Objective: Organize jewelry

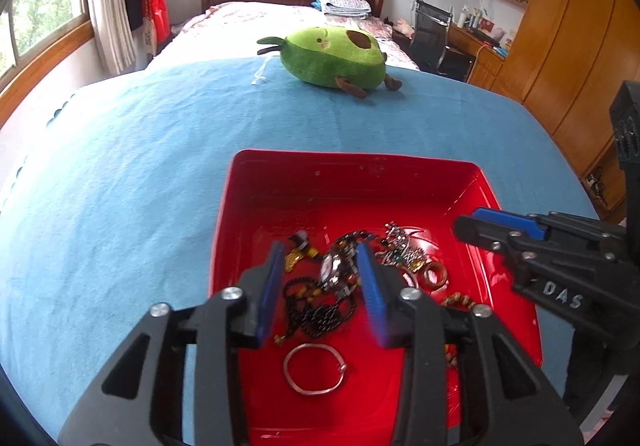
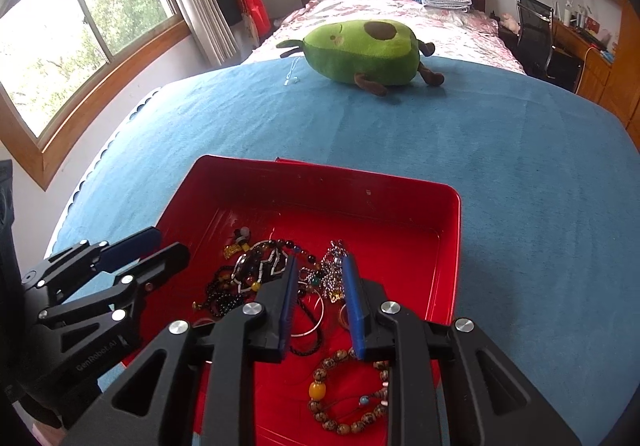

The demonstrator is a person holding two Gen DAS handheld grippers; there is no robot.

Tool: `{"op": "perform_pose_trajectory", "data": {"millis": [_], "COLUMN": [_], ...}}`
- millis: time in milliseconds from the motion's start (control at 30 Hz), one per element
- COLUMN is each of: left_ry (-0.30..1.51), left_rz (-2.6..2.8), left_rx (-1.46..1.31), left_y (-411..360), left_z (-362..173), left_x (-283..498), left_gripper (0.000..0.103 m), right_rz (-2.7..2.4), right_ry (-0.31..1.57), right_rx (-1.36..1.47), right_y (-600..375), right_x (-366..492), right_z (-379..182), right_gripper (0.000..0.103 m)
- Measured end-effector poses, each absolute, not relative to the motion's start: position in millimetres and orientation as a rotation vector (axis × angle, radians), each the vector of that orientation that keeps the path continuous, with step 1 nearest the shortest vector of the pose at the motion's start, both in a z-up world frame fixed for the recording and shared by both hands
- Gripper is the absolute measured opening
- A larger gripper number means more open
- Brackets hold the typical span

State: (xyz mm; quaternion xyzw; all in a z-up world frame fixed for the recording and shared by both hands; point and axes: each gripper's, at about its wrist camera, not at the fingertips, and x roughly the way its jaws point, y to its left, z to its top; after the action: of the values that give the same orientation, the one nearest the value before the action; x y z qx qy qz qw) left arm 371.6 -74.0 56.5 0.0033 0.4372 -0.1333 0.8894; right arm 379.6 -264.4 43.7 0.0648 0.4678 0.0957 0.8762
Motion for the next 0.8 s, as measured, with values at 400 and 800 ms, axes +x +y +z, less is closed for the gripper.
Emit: {"op": "perform_pose_trajectory", "data": {"millis": [400, 800], "left_ry": [0.812, 0.792], "left_rz": [-0.214, -0.148], "left_rx": [0.025, 0.077], "left_y": [-48, -33], "left_z": [82, 90], "left_x": [317, 253], "left_gripper": [0.086, 0.095], "right_rz": [0.182, 0.078], "right_ry": [0.909, 0.823], "right_rx": [0.118, 0.039], "right_y": [-269, -271], "right_x": [326, 255], "right_z": [64, 88], "right_gripper": [0.063, 0.099]}}
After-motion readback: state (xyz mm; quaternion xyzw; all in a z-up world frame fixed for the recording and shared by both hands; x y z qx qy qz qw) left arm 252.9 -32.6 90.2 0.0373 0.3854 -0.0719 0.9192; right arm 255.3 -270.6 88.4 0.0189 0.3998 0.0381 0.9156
